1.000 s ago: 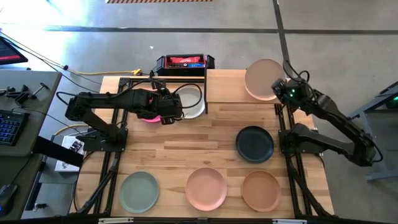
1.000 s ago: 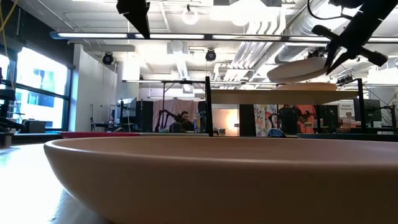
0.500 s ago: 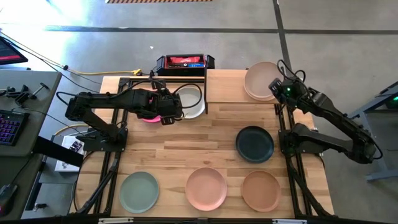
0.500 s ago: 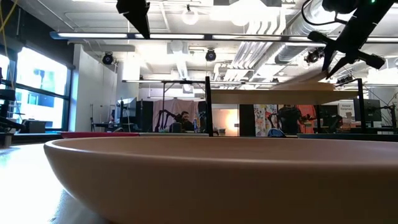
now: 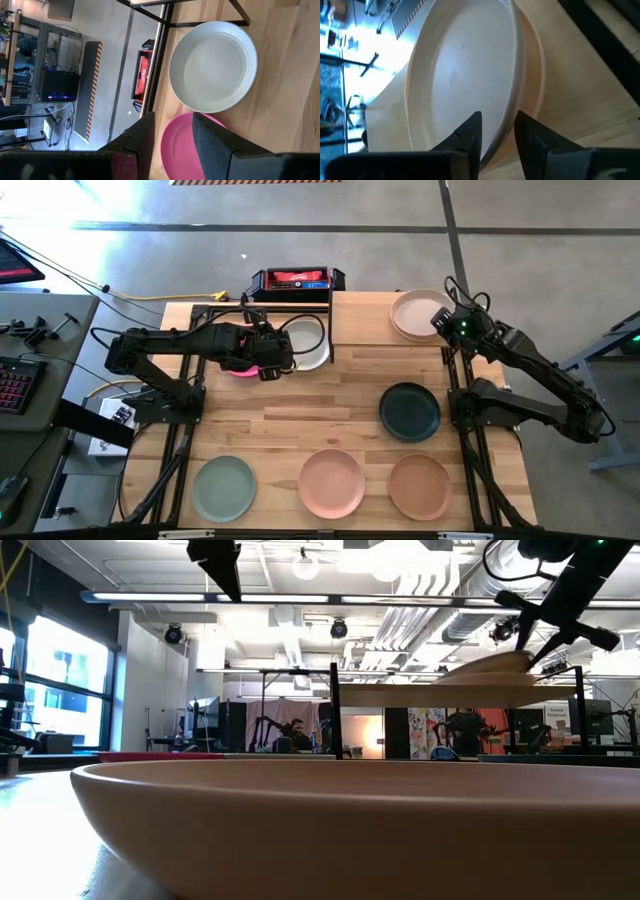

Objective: Place and stack plates onto a shelf
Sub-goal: Stack the white plate on top of the light brown plate

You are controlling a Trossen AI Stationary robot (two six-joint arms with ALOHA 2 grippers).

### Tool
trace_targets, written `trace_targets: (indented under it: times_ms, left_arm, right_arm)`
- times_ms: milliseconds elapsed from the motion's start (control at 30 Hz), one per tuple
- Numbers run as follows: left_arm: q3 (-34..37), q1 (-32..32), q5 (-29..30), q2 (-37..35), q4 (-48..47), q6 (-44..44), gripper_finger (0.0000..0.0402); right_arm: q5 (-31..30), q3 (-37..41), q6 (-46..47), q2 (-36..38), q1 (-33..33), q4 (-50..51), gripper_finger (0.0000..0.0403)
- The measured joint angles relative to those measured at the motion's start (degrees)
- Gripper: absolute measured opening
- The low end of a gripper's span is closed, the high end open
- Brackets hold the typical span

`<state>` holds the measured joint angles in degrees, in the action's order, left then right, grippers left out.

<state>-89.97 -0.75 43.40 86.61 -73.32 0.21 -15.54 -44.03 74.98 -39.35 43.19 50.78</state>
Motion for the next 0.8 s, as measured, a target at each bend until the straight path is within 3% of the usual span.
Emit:
trace_targets:
  times_ms: [267, 800]
  left_arm:
    - [0.0, 0.0, 0.0, 0.0, 0.0, 0.0, 0.0119]
    - [0.0, 0.0, -3.0, 0.0, 0.0, 0.0, 0.0119]
  right_arm:
    - [4.3, 0.0, -4.8, 0.0, 0.0, 0.0, 0.009]
    - [4.9, -2.3, -4.5, 0.1, 0.0, 0.2, 0.009]
